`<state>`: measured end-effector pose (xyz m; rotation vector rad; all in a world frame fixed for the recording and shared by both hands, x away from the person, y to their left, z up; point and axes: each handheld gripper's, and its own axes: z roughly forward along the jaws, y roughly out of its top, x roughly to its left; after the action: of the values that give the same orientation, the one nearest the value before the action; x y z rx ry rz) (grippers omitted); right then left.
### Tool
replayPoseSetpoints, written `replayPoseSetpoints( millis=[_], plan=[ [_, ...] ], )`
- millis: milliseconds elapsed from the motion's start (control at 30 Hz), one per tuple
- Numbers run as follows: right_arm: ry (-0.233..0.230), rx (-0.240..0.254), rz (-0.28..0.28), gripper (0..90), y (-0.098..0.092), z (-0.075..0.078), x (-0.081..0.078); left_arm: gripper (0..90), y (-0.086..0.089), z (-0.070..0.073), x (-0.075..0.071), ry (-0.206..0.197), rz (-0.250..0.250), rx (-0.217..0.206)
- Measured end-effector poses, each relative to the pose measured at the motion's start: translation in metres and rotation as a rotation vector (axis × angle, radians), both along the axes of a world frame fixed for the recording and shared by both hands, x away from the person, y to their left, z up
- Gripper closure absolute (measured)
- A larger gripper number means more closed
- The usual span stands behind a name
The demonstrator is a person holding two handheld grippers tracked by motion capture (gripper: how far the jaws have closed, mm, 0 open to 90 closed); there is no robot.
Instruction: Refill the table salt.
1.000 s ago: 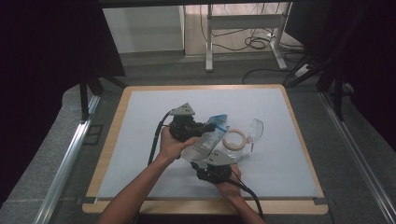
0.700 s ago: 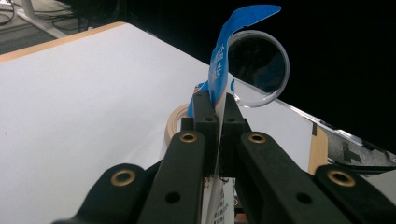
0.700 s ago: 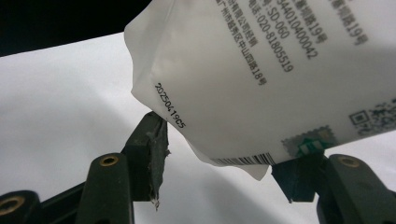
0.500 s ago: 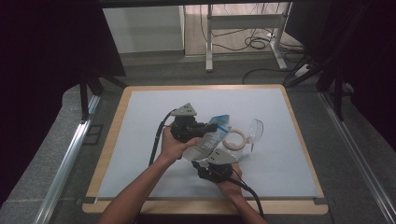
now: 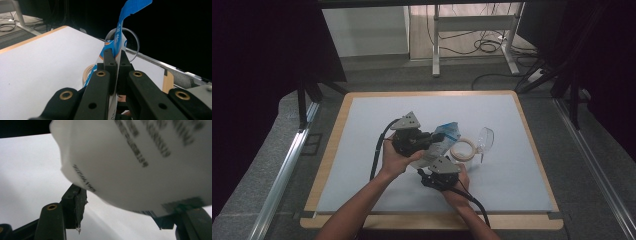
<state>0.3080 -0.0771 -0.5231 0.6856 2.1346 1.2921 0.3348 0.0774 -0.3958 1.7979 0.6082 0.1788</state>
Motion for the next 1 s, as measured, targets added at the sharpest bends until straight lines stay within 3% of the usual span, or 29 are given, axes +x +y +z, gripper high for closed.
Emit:
replayPoseSetpoints(
  millis=[167, 267, 433, 600, 1000],
  plan=[
    [-0.016, 0.013, -0.010, 39.8, -0.001, 0.001, -0.001, 90.0, 0.000, 0.000, 0.000, -0.001, -0.001, -0.006],
    [-0.026, 0.020, 0.033, 47.3, -0.002, 0.001, -0.006, 90.0, 0.000, -0.001, 0.007, 0.014, 0.000, 0.005],
    [-0.026, 0.007, 0.052, 48.0, -0.005, 0.002, -0.010, 89.9, -0.001, -0.003, 0.013, 0.032, 0.000, 0.026],
    [0.033, 0.004, 0.049, 48.1, -0.006, 0.002, -0.012, 89.9, -0.007, -0.008, 0.022, 0.052, 0.000, 0.060],
    [0.090, 0.039, 0.059, 48.6, -0.009, 0.002, -0.012, 89.8, -0.013, -0.011, 0.033, 0.081, -0.010, 0.083]
  ],
)
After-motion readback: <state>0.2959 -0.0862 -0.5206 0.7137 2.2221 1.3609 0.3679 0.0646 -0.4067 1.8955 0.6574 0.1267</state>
